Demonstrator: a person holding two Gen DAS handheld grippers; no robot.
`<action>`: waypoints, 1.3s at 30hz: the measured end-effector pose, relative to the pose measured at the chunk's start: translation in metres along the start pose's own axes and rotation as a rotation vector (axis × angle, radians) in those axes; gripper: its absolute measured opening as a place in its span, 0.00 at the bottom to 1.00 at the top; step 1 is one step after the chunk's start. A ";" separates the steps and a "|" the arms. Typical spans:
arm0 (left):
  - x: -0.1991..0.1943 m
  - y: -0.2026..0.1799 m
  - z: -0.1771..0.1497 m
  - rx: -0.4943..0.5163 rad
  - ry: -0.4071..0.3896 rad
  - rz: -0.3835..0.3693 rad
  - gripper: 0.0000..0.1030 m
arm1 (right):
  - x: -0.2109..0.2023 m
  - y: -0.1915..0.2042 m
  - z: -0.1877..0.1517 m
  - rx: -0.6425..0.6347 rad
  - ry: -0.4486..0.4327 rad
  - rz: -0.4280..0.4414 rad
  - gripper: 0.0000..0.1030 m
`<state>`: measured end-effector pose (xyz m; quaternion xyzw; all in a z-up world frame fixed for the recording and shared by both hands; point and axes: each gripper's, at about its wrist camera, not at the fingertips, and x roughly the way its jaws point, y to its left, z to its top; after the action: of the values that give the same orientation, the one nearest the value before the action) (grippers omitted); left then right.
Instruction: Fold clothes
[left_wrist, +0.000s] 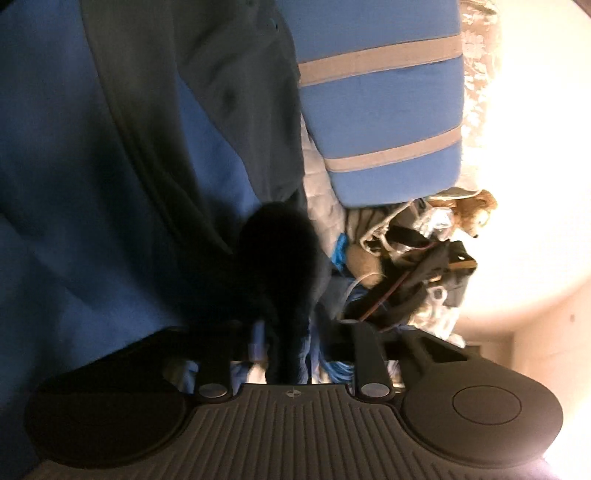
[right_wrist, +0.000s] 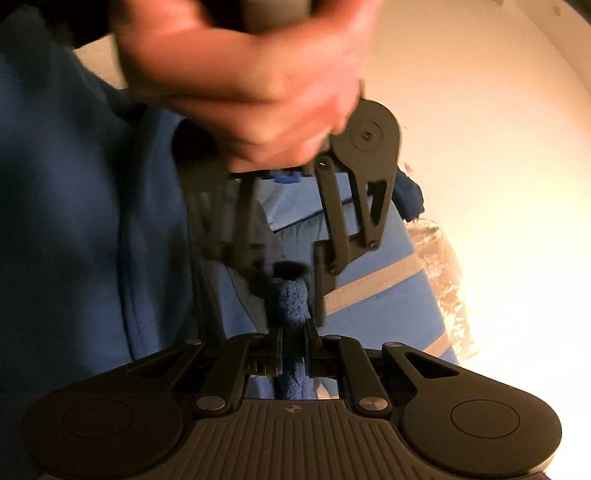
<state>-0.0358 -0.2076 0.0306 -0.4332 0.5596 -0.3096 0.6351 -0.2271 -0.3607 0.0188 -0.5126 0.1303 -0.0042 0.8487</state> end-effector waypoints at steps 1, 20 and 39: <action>-0.001 -0.004 -0.001 0.031 -0.005 0.002 0.15 | 0.001 -0.001 -0.001 0.003 -0.004 -0.003 0.12; -0.051 -0.098 0.008 0.283 -0.117 -0.274 0.11 | 0.077 -0.110 -0.188 1.038 0.369 -0.161 0.81; -0.118 -0.114 0.046 0.210 -0.341 -0.408 0.11 | 0.095 -0.167 -0.269 1.665 0.473 0.279 0.92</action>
<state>-0.0016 -0.1438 0.1848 -0.5146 0.3107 -0.4098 0.6861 -0.1746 -0.6875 0.0250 0.3085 0.3190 -0.1002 0.8905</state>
